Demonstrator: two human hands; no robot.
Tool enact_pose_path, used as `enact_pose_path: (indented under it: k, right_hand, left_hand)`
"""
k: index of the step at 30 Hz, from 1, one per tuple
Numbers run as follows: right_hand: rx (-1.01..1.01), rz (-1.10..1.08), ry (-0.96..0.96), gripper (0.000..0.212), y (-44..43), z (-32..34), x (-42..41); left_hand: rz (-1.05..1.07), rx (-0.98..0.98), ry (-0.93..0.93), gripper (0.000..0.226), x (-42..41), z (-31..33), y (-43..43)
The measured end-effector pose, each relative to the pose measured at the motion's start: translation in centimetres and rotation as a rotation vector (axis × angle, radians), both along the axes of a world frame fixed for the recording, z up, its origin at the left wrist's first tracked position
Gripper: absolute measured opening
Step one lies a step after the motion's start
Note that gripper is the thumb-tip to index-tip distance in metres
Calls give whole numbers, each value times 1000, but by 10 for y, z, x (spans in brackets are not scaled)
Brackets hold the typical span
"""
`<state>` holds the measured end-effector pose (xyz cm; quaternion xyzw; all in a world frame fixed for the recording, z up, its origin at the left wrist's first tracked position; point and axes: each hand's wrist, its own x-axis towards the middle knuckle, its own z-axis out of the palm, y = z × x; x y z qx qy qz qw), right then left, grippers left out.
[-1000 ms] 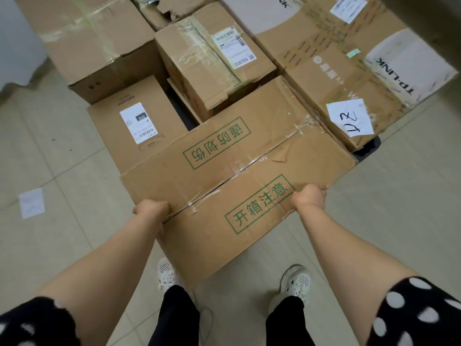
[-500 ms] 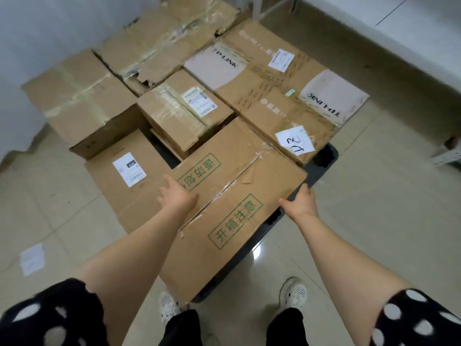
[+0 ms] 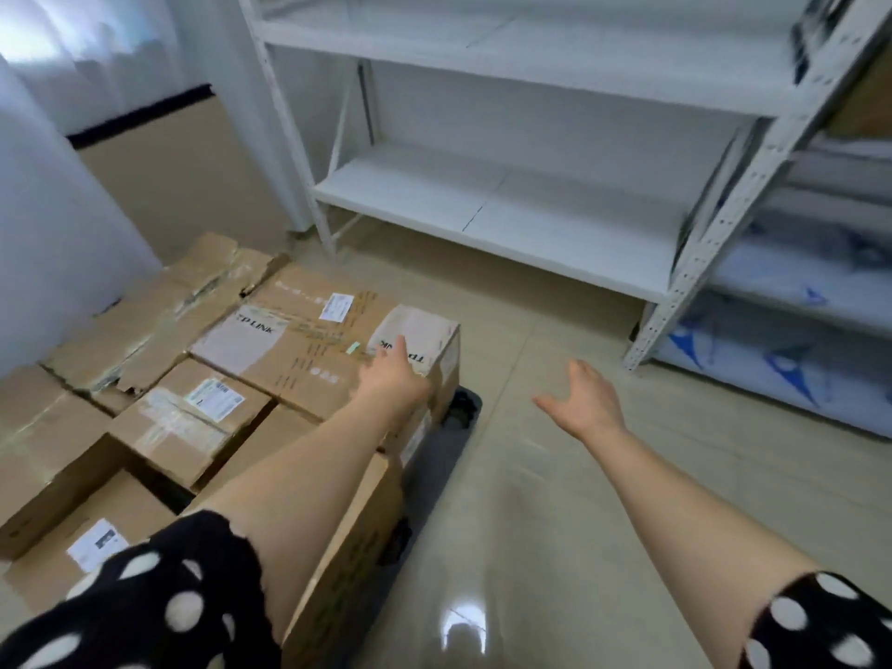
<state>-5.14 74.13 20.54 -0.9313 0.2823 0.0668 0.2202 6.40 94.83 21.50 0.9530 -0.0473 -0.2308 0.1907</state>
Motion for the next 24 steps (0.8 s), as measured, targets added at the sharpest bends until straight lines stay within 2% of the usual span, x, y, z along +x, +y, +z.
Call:
enact_pose_path:
  k: [7, 14, 21, 24]
  right_hand:
    - [-86, -243, -85, 75, -147, 71, -92]
    - [-143, -500, -114, 77, -274, 104, -169]
    - [-189, -658, -90, 72, -415, 116, -205]
    - [-150, -737, -81, 68, -477, 123, -221]
  left_hand:
    - [-454, 61, -146, 85, -50, 68, -215]
    - [-893, 58, -361, 79, -118, 112, -391]
    - [-1164, 49, -447, 74, -149, 140, -559]
    - [-1279, 24, -445, 72, -165, 148, -636]
